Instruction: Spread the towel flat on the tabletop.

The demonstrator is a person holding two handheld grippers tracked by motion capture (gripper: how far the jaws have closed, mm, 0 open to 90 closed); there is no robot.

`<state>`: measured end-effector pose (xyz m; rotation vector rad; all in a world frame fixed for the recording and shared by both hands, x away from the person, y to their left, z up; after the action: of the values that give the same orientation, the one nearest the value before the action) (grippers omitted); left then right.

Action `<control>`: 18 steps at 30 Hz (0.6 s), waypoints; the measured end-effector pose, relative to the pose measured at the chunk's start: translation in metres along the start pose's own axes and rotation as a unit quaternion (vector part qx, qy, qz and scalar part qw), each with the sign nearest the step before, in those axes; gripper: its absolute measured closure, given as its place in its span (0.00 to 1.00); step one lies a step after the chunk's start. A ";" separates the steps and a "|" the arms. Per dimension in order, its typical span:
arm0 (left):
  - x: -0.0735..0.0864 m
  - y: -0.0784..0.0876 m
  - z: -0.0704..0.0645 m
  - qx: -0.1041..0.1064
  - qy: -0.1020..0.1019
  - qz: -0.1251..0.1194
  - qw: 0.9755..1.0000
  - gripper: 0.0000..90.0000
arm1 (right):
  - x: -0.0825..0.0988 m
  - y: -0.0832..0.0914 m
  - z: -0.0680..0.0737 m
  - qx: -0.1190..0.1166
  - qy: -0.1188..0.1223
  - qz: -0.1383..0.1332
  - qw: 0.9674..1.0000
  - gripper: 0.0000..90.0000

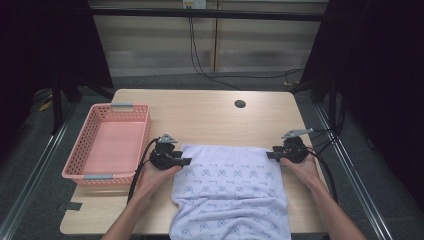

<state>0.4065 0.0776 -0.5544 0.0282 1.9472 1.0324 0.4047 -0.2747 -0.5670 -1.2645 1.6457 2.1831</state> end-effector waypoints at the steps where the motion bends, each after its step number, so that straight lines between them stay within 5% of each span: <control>1: 0.000 0.000 0.000 0.000 0.000 0.000 1.000 0.49 | 0.000 0.000 0.000 0.000 0.000 0.000 1.000 0.69; 3: -0.001 -0.002 0.007 0.004 0.027 0.000 1.000 0.46 | 0.001 0.001 0.006 -0.013 0.001 0.000 1.000 0.85; 6: -0.004 -0.006 0.008 -0.010 0.020 -0.001 1.000 0.44 | 0.002 0.004 0.011 -0.027 0.001 -0.001 1.000 0.93; 8: -0.005 -0.007 0.010 -0.011 0.024 -0.004 1.000 0.44 | 0.002 0.005 0.012 -0.033 -0.004 -0.001 0.999 0.94; 11: -0.007 -0.012 0.023 -0.047 0.031 -0.006 0.998 0.45 | 0.001 0.007 0.011 -0.040 -0.013 -0.007 0.999 0.95; 13: -0.009 -0.013 0.025 -0.052 0.034 -0.014 0.998 0.45 | 0.001 0.007 0.011 -0.040 -0.013 -0.007 0.999 0.95; 18: -0.014 -0.022 0.027 -0.038 0.019 -0.020 0.999 0.51 | 0.001 0.008 0.010 -0.038 -0.015 -0.012 0.999 0.94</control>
<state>0.4421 0.0752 -0.5657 -0.0730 1.9340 1.0873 0.3944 -0.2703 -0.5613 -1.2571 1.5415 2.2594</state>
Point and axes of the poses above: each handheld gripper's, and its own axes: y roughly backward along the jaws, x roughly out of its underside, z roughly to its left, the point moved 9 cm from there along -y, roughly forward along the jaws, and after that the axes turned 3 degrees about x, right-handed, at the moved point
